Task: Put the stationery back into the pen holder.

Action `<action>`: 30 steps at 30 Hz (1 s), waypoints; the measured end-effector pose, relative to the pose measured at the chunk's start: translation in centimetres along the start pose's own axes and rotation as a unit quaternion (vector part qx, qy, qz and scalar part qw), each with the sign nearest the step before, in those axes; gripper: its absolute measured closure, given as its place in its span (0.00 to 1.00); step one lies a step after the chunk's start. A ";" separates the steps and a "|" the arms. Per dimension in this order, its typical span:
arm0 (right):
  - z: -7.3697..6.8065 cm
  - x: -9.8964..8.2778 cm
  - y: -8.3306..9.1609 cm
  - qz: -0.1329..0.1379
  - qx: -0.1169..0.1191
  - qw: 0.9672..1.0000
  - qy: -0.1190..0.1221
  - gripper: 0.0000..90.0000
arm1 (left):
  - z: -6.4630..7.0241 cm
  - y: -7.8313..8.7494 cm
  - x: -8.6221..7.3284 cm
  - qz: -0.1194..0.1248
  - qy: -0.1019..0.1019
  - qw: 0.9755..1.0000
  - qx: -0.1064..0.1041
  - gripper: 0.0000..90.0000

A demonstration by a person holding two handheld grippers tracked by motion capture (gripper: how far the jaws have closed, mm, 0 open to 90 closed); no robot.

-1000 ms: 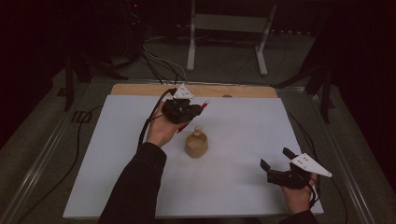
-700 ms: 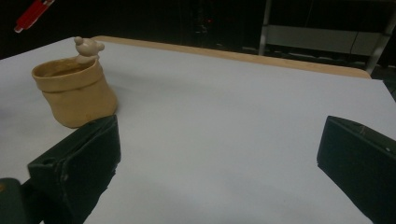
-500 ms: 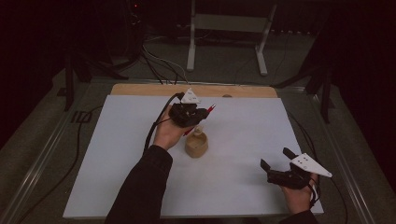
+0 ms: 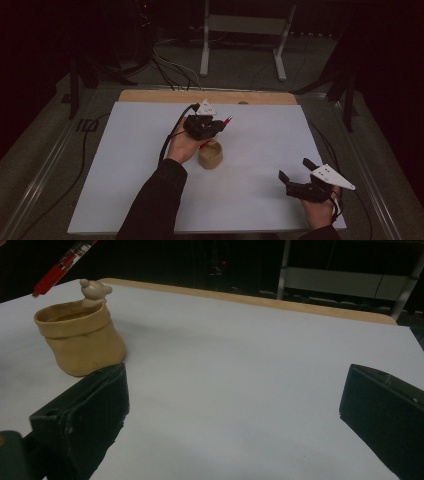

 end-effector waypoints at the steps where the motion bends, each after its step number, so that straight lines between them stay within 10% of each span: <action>1: 0.0 0.0 0.0 0.000 0.000 1.000 0.000 0.00 | 0.0 -0.1 0.0 0.000 -0.001 1.000 0.000 0.89; 30: 0.0 0.0 0.0 0.000 0.000 1.000 0.001 0.00 | -0.2 -0.3 -1.2 0.008 0.011 1.000 -0.003 0.89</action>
Point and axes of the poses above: each handheld gripper's, and its own axes: y roughly backward along the jaws, x roughly out of its top, z roughly to its right, the point moved 7 cm from there along -y, roughly forward along the jaws, and after that the axes turned 9 degrees about y, right-handed, at the moved point
